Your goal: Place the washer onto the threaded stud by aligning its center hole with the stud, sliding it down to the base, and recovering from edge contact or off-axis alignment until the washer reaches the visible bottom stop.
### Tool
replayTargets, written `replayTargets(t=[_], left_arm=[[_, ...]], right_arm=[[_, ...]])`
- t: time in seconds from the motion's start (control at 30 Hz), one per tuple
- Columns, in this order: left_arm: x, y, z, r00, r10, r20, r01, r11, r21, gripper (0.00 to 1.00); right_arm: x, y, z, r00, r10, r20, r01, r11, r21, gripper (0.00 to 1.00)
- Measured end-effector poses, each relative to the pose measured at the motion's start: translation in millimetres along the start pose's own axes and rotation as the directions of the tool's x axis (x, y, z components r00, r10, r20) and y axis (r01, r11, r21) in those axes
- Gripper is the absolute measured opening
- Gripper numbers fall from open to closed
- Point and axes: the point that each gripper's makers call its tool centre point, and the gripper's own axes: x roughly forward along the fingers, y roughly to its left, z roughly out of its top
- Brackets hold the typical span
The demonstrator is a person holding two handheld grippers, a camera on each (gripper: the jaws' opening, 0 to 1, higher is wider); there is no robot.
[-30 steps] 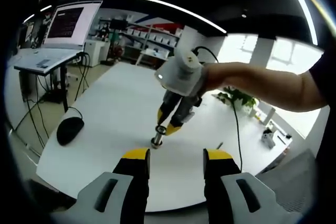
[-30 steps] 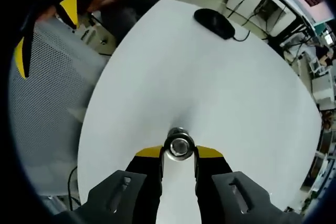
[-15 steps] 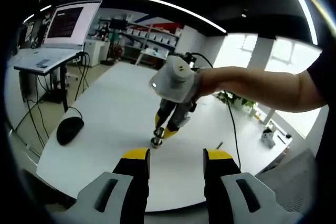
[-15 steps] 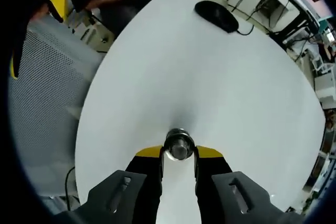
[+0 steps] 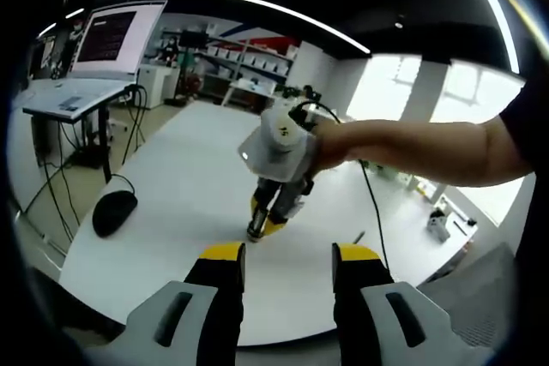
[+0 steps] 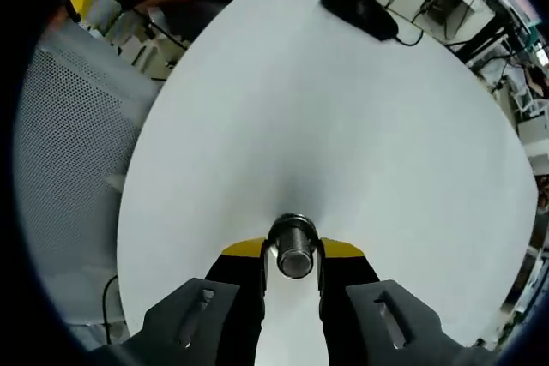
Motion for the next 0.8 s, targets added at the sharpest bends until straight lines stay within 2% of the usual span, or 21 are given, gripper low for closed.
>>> replayTargets(t=[0.2,0.33,0.4,0.43,0.5,0.6,0.7,0.73,0.8], left_arm=[[-0.1,-0.5,-0.2,1.0,0.0,0.0,0.0,1.0,0.003,0.38],[-0.1,-2.0,-0.8,1.0,-0.007,-0.003,0.007,1.0,0.013,0.38],[-1.9,-1.5,3.3,1.0,-0.006,0.025,0.006,1.0,-0.002,0.39],[-2.1,-1.9,2.2,1.0,-0.008,0.021,0.008,1.0,0.0,0.39],[-1.5,-3.0,-0.4,1.0,-0.011,0.006,0.011,1.0,0.015,0.38],[-2.1,-3.8,-0.4,1.0,-0.012,0.009,0.012,1.0,0.015,0.38],[-1.7,-7.4,-1.1,1.0,-0.019,0.007,0.019,0.999,0.026,0.38],[-1.6,-8.3,-1.4,1.0,-0.022,0.006,0.022,0.999,0.029,0.38],[-1.7,-9.7,-1.4,1.0,-0.025,0.009,0.025,0.999,0.031,0.38]], right_arm=[[4.2,0.2,-0.8,1.0,0.0,0.002,0.0,1.0,0.0,0.24],[-3.6,0.6,3.6,0.997,-0.034,0.068,0.03,0.998,0.06,0.25],[-11.8,2.7,1.3,0.994,-0.046,0.098,0.037,0.995,0.088,0.3],[-15.3,3.0,-0.1,0.993,-0.056,0.101,0.046,0.994,0.098,0.33],[-25.0,1.7,-0.3,0.988,-0.095,0.124,0.082,0.99,0.113,0.32],[-46.7,4.4,5.1,0.964,-0.157,0.212,0.114,0.973,0.202,0.32],[-70.8,12.0,9.0,0.927,-0.221,0.303,0.132,0.949,0.288,0.32],[-73.8,13.7,9.3,0.922,-0.227,0.314,0.134,0.947,0.294,0.32],[-88.6,21.7,7.0,0.898,-0.267,0.348,0.154,0.935,0.32,0.33]])
